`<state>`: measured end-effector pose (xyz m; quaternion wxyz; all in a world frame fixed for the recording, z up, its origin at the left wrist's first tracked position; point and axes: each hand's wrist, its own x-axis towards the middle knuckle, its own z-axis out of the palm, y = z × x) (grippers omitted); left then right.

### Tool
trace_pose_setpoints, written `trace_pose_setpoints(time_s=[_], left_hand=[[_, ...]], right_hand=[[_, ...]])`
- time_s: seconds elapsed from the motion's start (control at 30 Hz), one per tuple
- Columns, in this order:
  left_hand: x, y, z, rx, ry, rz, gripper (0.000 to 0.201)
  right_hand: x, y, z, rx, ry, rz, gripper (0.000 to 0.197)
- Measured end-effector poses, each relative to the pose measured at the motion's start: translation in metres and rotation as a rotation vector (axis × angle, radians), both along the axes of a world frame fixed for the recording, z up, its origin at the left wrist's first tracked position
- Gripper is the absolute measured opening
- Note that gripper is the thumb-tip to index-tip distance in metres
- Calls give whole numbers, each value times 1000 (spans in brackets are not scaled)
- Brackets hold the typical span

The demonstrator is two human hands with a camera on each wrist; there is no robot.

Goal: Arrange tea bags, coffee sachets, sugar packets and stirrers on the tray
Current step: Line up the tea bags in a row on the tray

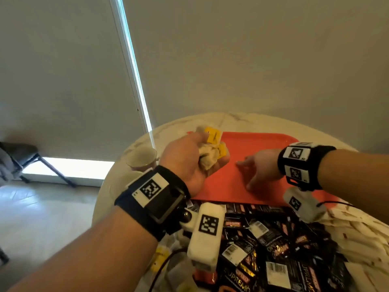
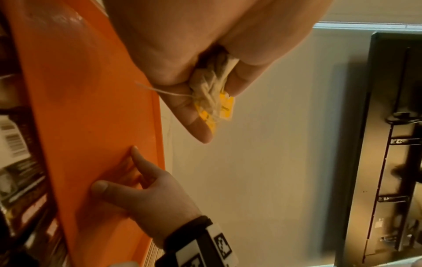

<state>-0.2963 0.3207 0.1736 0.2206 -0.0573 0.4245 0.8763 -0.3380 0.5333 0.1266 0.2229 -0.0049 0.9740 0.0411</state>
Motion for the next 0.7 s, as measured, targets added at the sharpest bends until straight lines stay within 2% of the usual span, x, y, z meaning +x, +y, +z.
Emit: trace_pose_setpoints(time_s=[0.07, 0.17, 0.23, 0.3, 0.37, 0.4, 0.43, 0.57, 0.63, 0.7], left_hand=[[1, -3, -2, 19, -45, 14, 14], [0, -11, -9, -33, -33, 31, 32], [-2, -13, -10, -57, -10, 23, 30], [-5, -13, -9, -42, 23, 14, 21], [-12, -12, -7, -37, 52, 31, 21], [-15, -12, -8, -45, 73, 44, 26], [-18, -11, -7, -60, 95, 50, 31], [-22, -11, 1, -43, 133, 64, 31], [-22, -14, 4, -23, 136, 65, 32], [-24, -18, 5, -8, 129, 63, 28]], right_hand=[[3, 2, -2, -6, -5, 5, 98], [4, 3, -2, 5, -34, 31, 97], [6, 0, 12, -41, 21, 40, 84], [8, -6, 34, -279, 235, 11, 58], [12, -19, 59, -716, 438, -47, 34], [15, -29, 70, -915, 458, -63, 32], [18, -39, 80, -1027, 450, -50, 32], [13, -61, 92, -1019, 508, 72, 21], [7, -61, 87, -1146, 486, 49, 17], [4, -61, 82, -1357, 443, 4, 17]])
